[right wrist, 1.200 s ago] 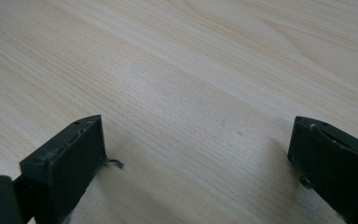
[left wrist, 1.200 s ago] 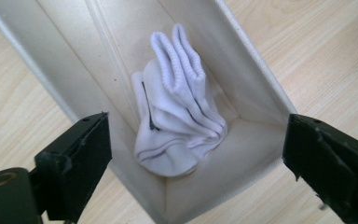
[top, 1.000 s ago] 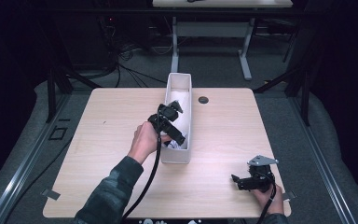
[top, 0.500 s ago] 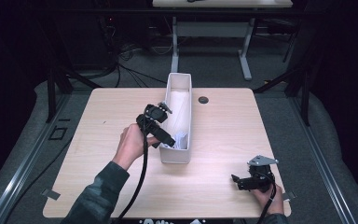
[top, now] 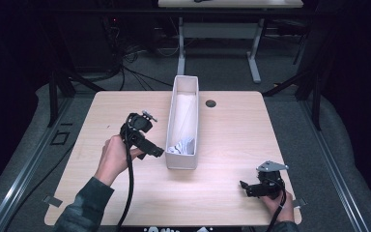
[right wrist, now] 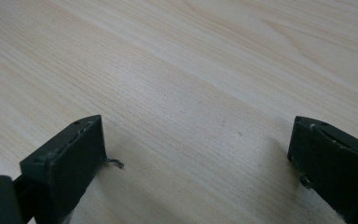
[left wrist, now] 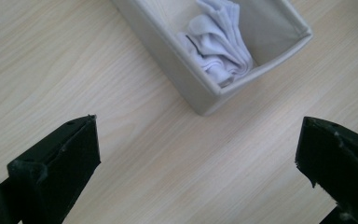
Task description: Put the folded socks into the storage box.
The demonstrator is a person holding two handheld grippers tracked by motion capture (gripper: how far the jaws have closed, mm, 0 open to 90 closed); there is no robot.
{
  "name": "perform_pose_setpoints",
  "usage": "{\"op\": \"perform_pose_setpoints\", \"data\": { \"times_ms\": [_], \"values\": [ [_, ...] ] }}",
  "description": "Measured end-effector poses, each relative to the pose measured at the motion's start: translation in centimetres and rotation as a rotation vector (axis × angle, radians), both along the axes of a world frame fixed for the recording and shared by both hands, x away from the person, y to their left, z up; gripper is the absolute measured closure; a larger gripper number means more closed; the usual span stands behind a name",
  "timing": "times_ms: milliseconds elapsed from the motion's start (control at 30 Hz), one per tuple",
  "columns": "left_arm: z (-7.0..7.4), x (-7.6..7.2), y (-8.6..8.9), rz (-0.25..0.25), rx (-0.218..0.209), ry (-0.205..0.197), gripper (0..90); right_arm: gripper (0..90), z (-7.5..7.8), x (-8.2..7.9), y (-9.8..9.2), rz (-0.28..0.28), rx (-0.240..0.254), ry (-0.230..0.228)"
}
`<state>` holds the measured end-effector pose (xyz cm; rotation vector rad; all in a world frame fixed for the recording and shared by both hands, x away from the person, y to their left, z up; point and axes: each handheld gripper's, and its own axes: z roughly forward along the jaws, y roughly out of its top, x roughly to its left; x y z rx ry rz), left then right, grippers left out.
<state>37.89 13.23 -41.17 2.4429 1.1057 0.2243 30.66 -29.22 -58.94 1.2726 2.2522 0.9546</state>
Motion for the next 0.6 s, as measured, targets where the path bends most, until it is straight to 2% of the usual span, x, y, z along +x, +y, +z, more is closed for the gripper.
{"op": "perform_pose_setpoints", "data": {
  "times_ms": [300,433,600],
  "values": [
    [-1.0,-1.3,3.5,0.034,-0.008,-0.015,0.0,3.5,0.0,0.0,0.0,-0.001,0.0,0.0],
    [-2.1,-1.9,4.9,0.047,0.005,-0.014,0.0,3.5,0.0,0.0,0.0,-0.002,0.0,0.001],
    [-4.0,-2.6,7.0,0.07,0.002,0.002,0.0,3.6,0.0,0.0,0.0,-0.002,0.0,0.001]
  ]
}}
